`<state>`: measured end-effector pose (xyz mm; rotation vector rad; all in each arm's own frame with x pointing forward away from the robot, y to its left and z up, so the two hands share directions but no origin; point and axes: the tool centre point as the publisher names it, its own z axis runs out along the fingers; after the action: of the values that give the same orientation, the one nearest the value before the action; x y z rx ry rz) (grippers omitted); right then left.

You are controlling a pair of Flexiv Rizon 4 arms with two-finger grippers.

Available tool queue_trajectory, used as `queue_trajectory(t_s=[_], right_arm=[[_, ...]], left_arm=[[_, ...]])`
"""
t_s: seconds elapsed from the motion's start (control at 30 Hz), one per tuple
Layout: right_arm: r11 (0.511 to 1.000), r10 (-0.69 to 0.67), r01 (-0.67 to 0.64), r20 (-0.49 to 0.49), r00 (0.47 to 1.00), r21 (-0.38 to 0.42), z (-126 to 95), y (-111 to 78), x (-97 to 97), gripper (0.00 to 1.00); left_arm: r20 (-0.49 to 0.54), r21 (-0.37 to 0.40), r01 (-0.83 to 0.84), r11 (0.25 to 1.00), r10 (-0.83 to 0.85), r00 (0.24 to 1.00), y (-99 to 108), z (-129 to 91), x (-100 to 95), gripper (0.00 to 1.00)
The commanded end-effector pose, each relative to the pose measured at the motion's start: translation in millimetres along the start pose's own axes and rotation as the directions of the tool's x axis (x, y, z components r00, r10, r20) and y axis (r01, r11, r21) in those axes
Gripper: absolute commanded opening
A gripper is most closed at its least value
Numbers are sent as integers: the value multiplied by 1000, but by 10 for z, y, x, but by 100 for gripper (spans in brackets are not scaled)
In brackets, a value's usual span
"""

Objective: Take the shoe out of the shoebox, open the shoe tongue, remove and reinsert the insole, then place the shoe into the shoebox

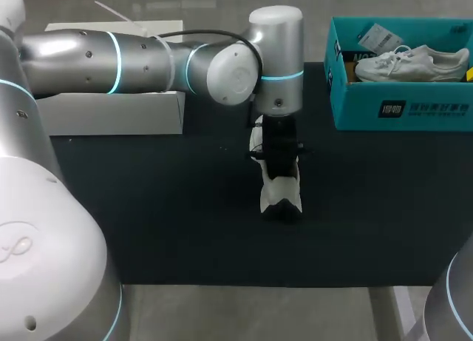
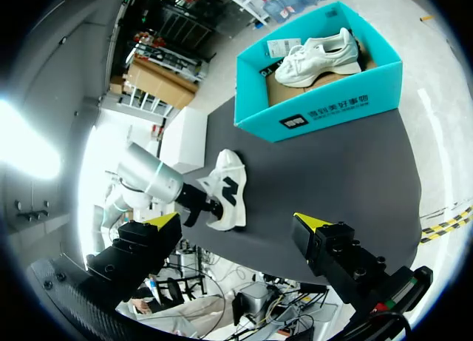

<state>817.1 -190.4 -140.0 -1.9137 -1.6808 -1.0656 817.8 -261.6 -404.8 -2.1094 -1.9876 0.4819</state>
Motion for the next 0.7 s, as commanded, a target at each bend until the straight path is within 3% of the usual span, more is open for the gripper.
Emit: queue_trajectory(t_s=[0.03, 0.17, 0.37, 0.57, 0.7], right_arm=[[1000, 1, -1, 2, 1000, -1, 3, -7, 1, 100], [1000, 1, -1, 2, 1000, -1, 3, -7, 1, 100], [1000, 1, -1, 2, 1000, -1, 3, -7, 1, 100], [1000, 1, -1, 2, 1000, -1, 3, -7, 1, 100], [1000, 1, -1, 2, 1000, -1, 3, -7, 1, 100]], left_arm=[[6, -30, -5, 1000, 5, 1000, -5, -221, 66, 0], [-22, -67, 5, 998, -7, 1000, 102, -228, 110, 0], [-13, -107, 36, 994, -38, 999, 235, -5, 109, 0], [-23, -101, 61, 993, -64, 998, 204, 190, 86, 0], [-52, -83, 47, 995, -51, 997, 126, 189, 93, 0]])
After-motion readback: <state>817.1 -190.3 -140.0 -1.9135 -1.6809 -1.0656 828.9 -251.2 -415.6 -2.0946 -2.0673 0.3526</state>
